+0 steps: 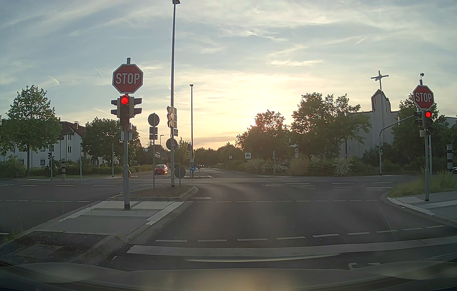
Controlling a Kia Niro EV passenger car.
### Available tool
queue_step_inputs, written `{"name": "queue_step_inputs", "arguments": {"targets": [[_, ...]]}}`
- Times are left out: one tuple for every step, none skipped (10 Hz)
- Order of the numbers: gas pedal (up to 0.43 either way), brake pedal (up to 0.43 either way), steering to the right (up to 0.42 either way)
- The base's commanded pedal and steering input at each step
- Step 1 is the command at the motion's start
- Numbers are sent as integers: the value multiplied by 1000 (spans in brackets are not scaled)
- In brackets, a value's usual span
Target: Follow the waypoints while adhering to traffic rules and regulations
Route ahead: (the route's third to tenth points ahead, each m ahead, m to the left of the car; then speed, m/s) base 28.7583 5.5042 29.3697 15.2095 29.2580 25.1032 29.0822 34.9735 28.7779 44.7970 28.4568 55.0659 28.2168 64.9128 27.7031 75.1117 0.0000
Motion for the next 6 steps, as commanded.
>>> {"name": "queue_step_inputs", "arguments": {"targets": [[0, 421, 8], [0, 421, 8], [0, 421, 8], [0, 421, 8], [0, 421, 8], [0, 421, 8]]}}
